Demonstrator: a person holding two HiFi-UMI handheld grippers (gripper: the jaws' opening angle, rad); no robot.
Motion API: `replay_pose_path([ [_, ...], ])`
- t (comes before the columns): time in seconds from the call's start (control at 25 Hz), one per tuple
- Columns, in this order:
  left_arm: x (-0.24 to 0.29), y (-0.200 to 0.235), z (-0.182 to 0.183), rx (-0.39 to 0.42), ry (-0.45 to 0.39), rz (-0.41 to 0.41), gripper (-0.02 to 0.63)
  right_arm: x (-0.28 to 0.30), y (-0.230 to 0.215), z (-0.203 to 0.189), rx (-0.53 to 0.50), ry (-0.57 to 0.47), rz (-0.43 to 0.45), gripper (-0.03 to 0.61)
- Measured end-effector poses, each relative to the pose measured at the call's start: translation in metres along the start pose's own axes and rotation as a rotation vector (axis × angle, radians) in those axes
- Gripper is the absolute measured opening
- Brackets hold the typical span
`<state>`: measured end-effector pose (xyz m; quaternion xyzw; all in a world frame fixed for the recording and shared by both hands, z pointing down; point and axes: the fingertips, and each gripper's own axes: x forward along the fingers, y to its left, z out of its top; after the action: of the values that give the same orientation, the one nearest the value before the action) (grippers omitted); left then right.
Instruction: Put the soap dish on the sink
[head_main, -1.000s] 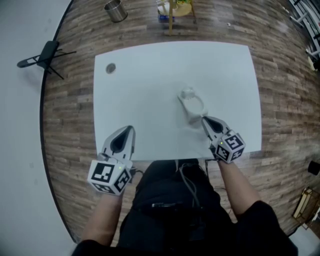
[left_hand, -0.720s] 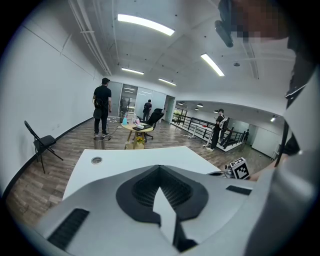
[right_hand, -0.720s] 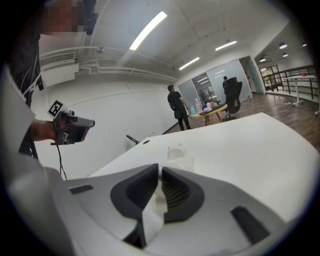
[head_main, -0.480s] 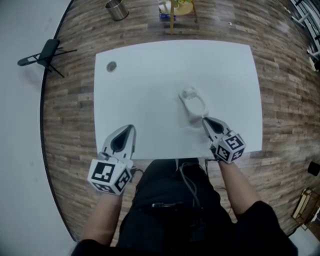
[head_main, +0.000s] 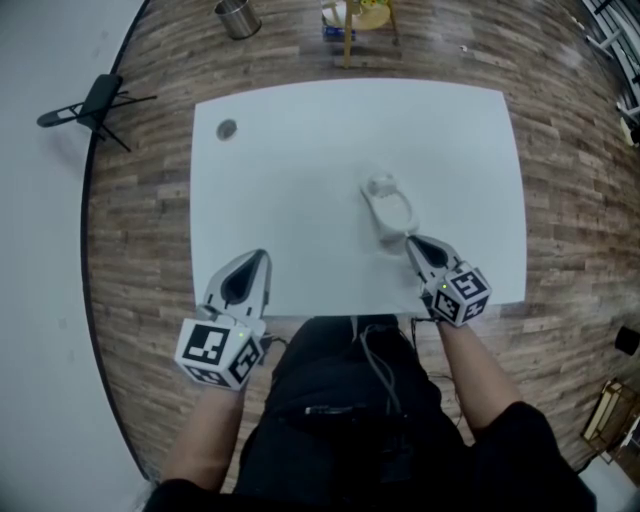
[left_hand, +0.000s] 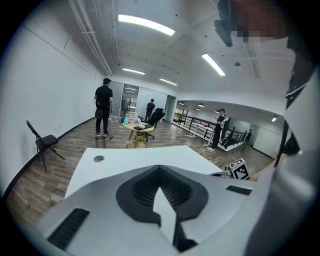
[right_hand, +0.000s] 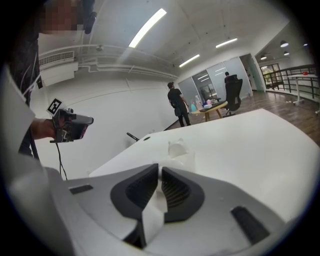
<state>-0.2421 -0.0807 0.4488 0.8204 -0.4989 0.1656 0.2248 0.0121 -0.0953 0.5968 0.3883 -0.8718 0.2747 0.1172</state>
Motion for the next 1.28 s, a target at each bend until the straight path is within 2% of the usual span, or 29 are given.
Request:
replay_pose_path([
  [0.44, -0.005, -0.001, -0.001, -0.003, -0.002, 0.015, -0.011, -0.001, -0.001, -0.002, -0.003, -0.006, 0.009, 0.031],
  [1.28, -0.005, -0.004, 0.028, 0.029, -0.046, 0.018, -0.011, 0.004, -0.001, -0.009, 0.007, 0.045, 0.023, 0.034],
])
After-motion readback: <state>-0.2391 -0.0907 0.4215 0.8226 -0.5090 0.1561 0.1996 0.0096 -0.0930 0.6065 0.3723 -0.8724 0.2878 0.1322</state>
